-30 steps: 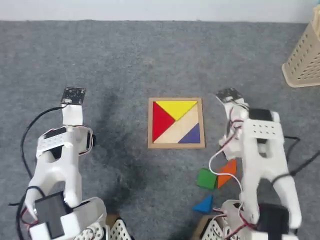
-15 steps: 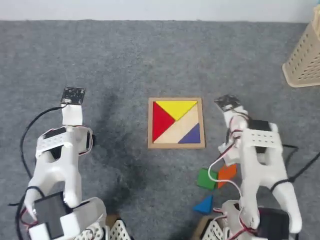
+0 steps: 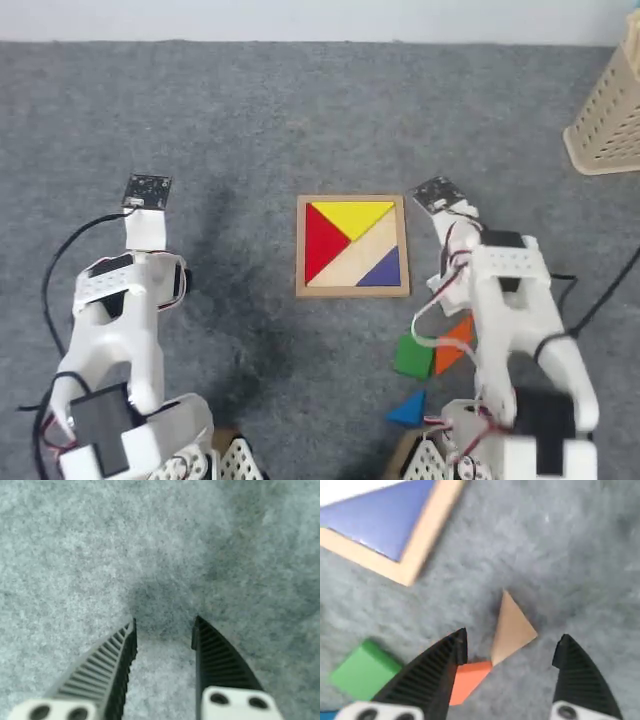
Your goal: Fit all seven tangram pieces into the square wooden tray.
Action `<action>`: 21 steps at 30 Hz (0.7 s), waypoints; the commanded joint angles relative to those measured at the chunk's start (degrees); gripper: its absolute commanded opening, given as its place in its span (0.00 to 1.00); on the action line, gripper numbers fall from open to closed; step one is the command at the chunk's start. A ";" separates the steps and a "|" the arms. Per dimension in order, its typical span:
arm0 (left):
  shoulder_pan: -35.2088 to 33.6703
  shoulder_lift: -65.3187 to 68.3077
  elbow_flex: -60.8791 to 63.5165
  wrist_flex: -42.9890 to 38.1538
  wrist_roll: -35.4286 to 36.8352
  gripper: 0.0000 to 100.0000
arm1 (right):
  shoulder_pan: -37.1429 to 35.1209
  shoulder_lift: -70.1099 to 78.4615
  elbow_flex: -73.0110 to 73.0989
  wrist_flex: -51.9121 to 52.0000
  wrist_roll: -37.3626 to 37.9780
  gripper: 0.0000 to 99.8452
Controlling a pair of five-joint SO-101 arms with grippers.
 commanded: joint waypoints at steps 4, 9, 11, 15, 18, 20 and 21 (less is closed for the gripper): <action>0.26 -3.08 -0.13 -0.79 -0.79 0.18 | 1.98 -0.13 -4.22 5.05 0.70 0.20; 0.26 -3.08 -0.13 -0.88 -0.79 0.18 | 1.45 -9.71 -4.22 14.99 0.79 0.19; 0.26 -3.08 -0.13 -0.88 -0.79 0.18 | 0.84 -12.35 -4.22 19.21 3.16 0.19; 0.35 -3.08 -0.13 -0.88 -0.79 0.18 | -3.38 -11.30 -2.81 25.71 14.95 0.19; 0.35 -3.08 -0.13 -0.88 -0.79 0.18 | -6.11 -7.43 -1.14 25.71 17.67 0.19; 0.35 -3.08 -0.13 -0.88 -0.70 0.18 | -7.52 -3.21 -0.97 25.71 19.34 0.19; 0.35 -3.08 -0.13 -0.88 -0.70 0.18 | -7.78 -0.48 -1.05 25.54 19.43 0.18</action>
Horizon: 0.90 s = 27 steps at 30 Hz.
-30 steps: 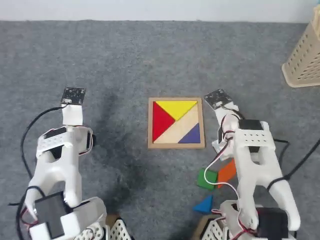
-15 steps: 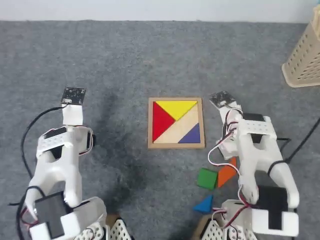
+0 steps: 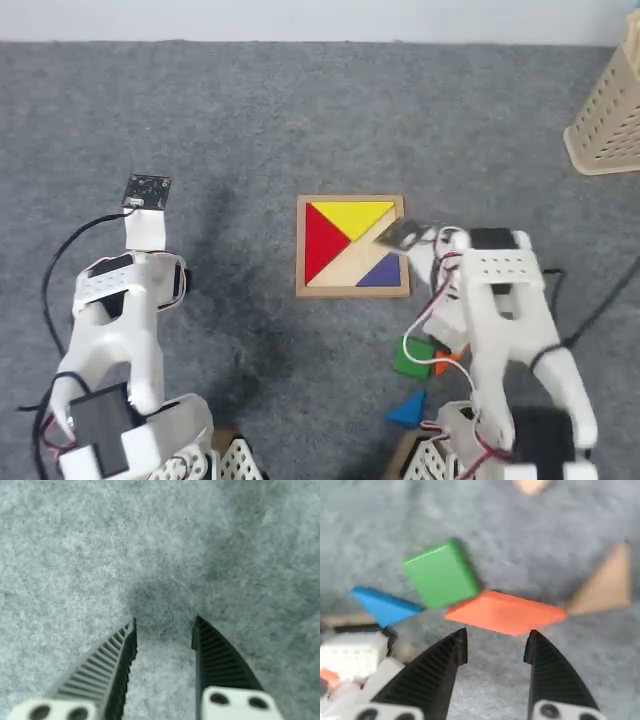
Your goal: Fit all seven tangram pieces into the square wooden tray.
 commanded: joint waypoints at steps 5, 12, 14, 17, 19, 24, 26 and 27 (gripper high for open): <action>0.26 -3.08 -0.13 -0.88 -0.62 0.18 | 1.54 18.59 -4.57 -5.05 -0.70 0.18; 0.26 -3.08 -0.13 -0.88 -0.62 0.18 | 7.87 26.95 -13.98 -13.05 -8.70 0.18; 0.26 -3.08 -0.13 -0.88 -0.62 0.18 | 8.84 26.68 -15.30 -16.22 -11.43 0.18; 0.26 -3.08 -0.13 -0.88 -0.62 0.18 | 9.36 26.51 -16.97 -20.00 -15.21 0.18; 0.26 -3.08 -0.13 -0.88 -0.62 0.18 | 9.36 26.42 -18.11 -21.49 -17.85 0.18; 0.26 -3.08 -0.13 -0.88 -0.62 0.18 | 9.36 21.41 -23.03 -16.57 -21.71 0.18; 0.26 -3.08 -0.13 -0.88 -0.62 0.18 | 8.75 16.48 -23.21 -12.18 -21.45 0.19; 0.26 -3.08 -0.13 -0.88 -0.62 0.18 | 7.69 13.85 -22.59 -9.54 -21.45 0.19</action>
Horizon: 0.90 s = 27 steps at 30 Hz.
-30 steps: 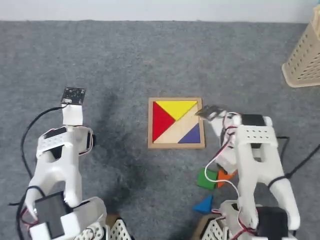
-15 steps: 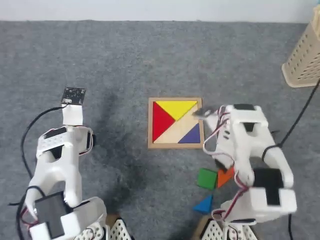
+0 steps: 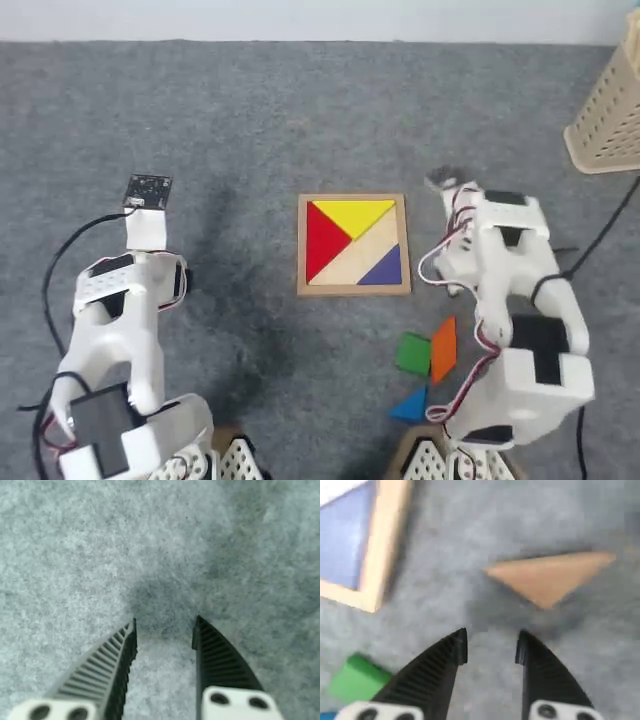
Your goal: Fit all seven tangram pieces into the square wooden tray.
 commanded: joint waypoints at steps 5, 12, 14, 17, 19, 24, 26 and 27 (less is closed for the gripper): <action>0.09 -3.08 -0.13 -0.88 -0.62 0.18 | -6.46 -20.09 7.03 12.70 1.14 0.19; 0.09 -3.08 -0.13 -0.88 -0.62 0.18 | -13.49 -22.81 20.22 12.18 7.21 0.37; 0.09 -3.08 -0.13 -0.88 -0.62 0.18 | -13.85 -20.97 20.40 12.18 7.30 0.36; 0.09 -3.08 -0.13 -0.88 -0.62 0.18 | -13.76 -16.92 20.31 9.98 7.21 0.34; 0.09 -3.08 -0.13 -0.88 -0.53 0.18 | -13.32 -13.41 20.13 7.96 7.12 0.33; 0.09 -3.08 -0.13 -0.88 -0.53 0.18 | -7.96 -4.44 16.18 3.38 4.84 0.26; 0.09 -3.08 -0.13 -0.88 -0.53 0.18 | -5.32 -1.45 13.71 3.12 4.84 0.21; 0.09 -3.08 -0.13 -0.88 -0.53 0.18 | -4.09 -0.40 12.48 3.12 4.57 0.19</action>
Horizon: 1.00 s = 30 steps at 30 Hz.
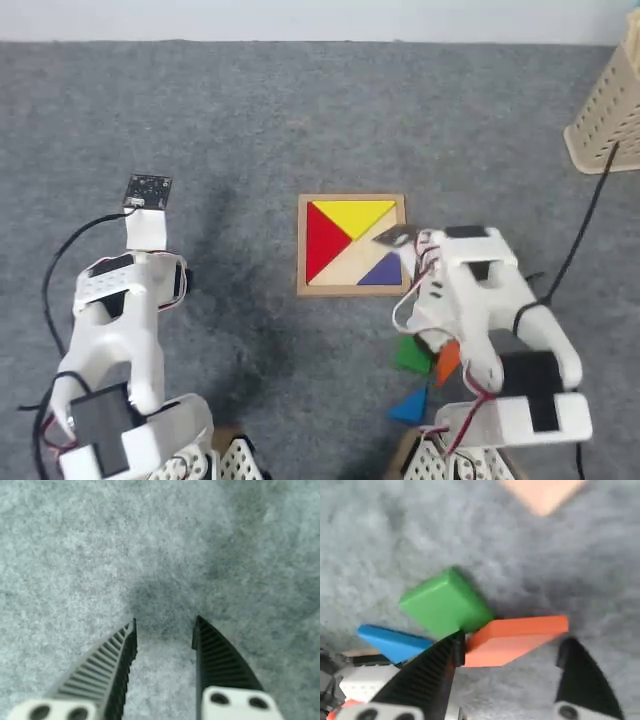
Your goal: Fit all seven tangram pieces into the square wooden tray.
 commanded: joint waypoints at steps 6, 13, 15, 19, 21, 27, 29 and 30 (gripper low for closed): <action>0.09 -3.08 -0.13 -0.88 -0.53 0.18 | 9.01 6.55 -10.02 -2.59 -4.75 0.15; 0.09 -3.08 -0.13 -0.88 -0.53 0.18 | 6.55 5.14 -17.58 -2.59 -11.78 0.14; 0.09 -3.08 -0.13 -0.88 -0.62 0.18 | 4.97 5.32 -18.73 -2.68 -12.92 0.14; 0.09 -3.08 -0.13 -0.88 -0.62 0.18 | 4.18 5.32 -19.78 -3.30 -13.98 0.14; 0.09 -3.08 -0.13 -0.88 -0.70 0.18 | 4.35 5.23 -20.31 -3.47 -14.95 0.14; 0.09 -3.08 -0.13 -0.88 -0.70 0.18 | 3.21 4.70 -24.53 -0.92 -15.74 0.14; 0.09 -3.08 -0.13 -0.88 -0.70 0.18 | 1.71 4.97 -29.27 1.63 -17.49 0.14; 0.09 -3.08 -0.13 -0.88 -0.70 0.18 | 0.40 5.32 -31.91 2.86 -18.90 0.14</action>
